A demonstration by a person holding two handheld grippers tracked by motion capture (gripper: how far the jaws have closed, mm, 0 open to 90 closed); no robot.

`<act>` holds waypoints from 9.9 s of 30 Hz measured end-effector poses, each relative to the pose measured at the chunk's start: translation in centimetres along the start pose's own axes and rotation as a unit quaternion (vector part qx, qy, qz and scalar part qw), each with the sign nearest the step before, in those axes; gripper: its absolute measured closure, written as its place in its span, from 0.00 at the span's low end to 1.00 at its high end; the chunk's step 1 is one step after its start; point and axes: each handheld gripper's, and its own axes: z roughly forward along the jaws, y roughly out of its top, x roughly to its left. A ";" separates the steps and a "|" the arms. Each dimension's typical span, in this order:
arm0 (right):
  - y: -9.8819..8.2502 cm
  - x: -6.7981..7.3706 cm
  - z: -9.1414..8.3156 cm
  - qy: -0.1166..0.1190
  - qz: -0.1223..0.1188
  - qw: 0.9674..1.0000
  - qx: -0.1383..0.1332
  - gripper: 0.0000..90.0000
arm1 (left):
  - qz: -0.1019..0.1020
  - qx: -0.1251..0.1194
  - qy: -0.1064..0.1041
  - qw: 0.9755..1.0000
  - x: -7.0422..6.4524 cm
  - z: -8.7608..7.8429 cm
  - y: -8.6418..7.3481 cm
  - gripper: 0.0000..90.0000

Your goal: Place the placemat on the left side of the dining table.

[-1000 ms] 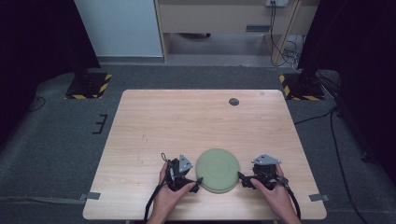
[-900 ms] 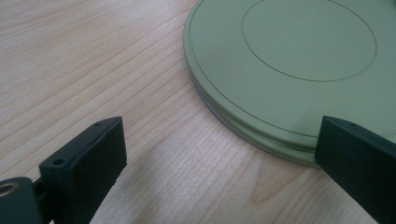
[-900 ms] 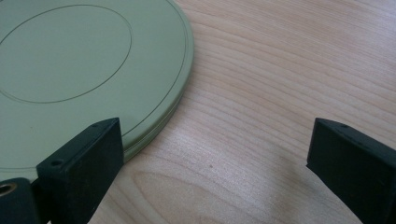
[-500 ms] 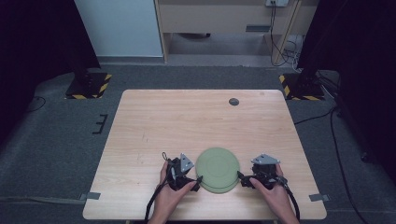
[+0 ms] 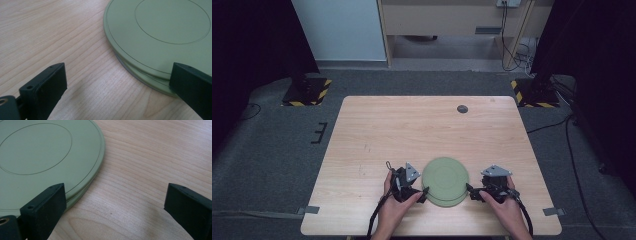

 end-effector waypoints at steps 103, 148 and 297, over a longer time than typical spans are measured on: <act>1.2 -0.8 1.7 -0.009 0.037 0.999 -0.001 0.05 | 0.023 -0.005 -0.012 1.000 1.5 1.5 2.4 0.05; 0.4 -4.0 0.8 -0.042 0.073 0.996 -0.001 0.06 | -0.084 0.004 -0.080 0.993 1.9 4.8 3.8 0.05; 0.1 -5.3 1.6 -0.076 0.082 0.994 0.014 0.04 | -0.087 -0.107 -0.100 0.985 -0.4 -1.6 8.8 0.95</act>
